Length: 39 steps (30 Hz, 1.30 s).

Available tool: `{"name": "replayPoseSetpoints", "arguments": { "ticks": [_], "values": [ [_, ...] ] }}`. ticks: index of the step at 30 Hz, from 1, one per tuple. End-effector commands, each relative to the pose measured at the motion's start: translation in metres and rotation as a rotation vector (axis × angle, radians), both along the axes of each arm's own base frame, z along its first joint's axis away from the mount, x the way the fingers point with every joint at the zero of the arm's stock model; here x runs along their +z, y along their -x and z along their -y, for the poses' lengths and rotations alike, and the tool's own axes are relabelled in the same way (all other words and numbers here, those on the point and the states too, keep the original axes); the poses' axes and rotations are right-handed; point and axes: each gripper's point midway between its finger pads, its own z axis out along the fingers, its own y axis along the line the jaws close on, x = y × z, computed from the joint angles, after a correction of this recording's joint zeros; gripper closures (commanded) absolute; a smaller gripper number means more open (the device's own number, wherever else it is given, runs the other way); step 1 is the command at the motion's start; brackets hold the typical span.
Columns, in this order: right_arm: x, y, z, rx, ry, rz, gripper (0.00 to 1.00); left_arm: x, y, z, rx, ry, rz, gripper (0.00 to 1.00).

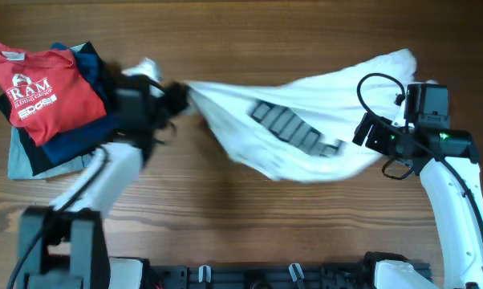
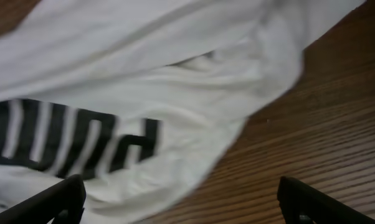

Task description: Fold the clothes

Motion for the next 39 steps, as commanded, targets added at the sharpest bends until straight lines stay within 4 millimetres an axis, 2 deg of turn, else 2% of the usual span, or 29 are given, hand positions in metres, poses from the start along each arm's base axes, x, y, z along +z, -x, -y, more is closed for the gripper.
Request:
{"name": "replayPoseSetpoints", "arguments": {
  "ticks": [1, 3, 4, 5, 6, 7, 8, 9, 10, 12, 13, 16, 20, 23, 27, 29, 34, 39],
  "values": [
    [0.007, -0.002, 0.004, 0.004, 0.023, 0.019, 0.00, 0.047, -0.025, -0.047, 0.073, -0.057, 0.085, 0.96],
    [0.007, -0.002, 0.004, 0.005, 0.023, 0.019, 0.00, 0.041, -0.025, -0.056, 0.074, -0.111, 0.068, 0.95],
    [0.007, -0.002, 0.004, 0.005, 0.023, 0.019, 0.00, 0.036, -0.023, -0.060, 0.086, -0.119, 0.044, 0.77],
    [0.007, -0.002, 0.004, 0.005, 0.024, 0.019, 0.00, 0.030, -0.020, -0.061, 0.090, -0.123, 0.020, 0.65],
    [0.007, -0.002, 0.004, 0.005, 0.023, 0.019, 0.00, 0.024, -0.018, -0.061, 0.081, -0.135, 0.000, 0.61],
    [0.007, -0.002, 0.004, 0.005, 0.023, 0.019, 0.00, 0.020, -0.016, -0.061, 0.076, -0.142, -0.015, 0.52],
    [0.006, -0.002, 0.004, 0.005, 0.023, 0.018, 0.00, 0.015, -0.014, -0.061, 0.066, -0.151, -0.033, 0.24],
    [0.006, -0.002, 0.004, 0.005, 0.023, 0.018, 0.00, 0.009, -0.010, -0.061, 0.059, -0.159, -0.058, 0.06],
    [0.006, -0.001, 0.004, 0.005, 0.023, 0.015, 0.00, 0.002, -0.004, -0.061, 0.056, -0.158, -0.094, 0.00],
    [0.006, 0.000, 0.004, 0.005, 0.022, 0.011, 0.00, -0.012, 0.011, -0.055, 0.033, -0.147, -0.179, 0.00],
    [0.005, 0.000, 0.004, 0.006, 0.023, 0.010, 0.00, -0.027, 0.031, -0.043, -0.015, -0.121, -0.281, 0.00],
    [0.005, 0.000, 0.004, 0.005, 0.023, 0.009, 0.00, -0.047, 0.070, -0.021, -0.097, -0.091, -0.451, 0.00],
    [0.005, -0.001, 0.004, 0.005, 0.023, 0.015, 0.00, -0.061, 0.118, 0.018, -0.225, -0.088, -0.619, 0.00],
    [0.005, -0.001, 0.004, 0.005, 0.023, 0.012, 0.00, -0.069, 0.140, 0.049, -0.304, -0.106, -0.658, 0.00],
    [0.005, -0.001, 0.004, 0.005, 0.023, 0.011, 0.00, -0.078, 0.156, 0.084, -0.336, -0.103, -0.664, 0.05],
    [0.005, -0.001, 0.004, 0.005, 0.023, 0.011, 0.00, -0.084, 0.160, 0.094, -0.291, -0.105, -0.673, 0.06],
    [0.004, 0.000, 0.004, 0.005, 0.022, 0.006, 0.00, -0.098, 0.168, 0.102, -0.148, -0.096, -0.721, 0.06],
    [0.004, 0.000, 0.004, 0.006, 0.023, 0.007, 0.00, -0.108, 0.167, 0.117, -0.120, -0.070, -0.733, 0.05]
  ]
}}
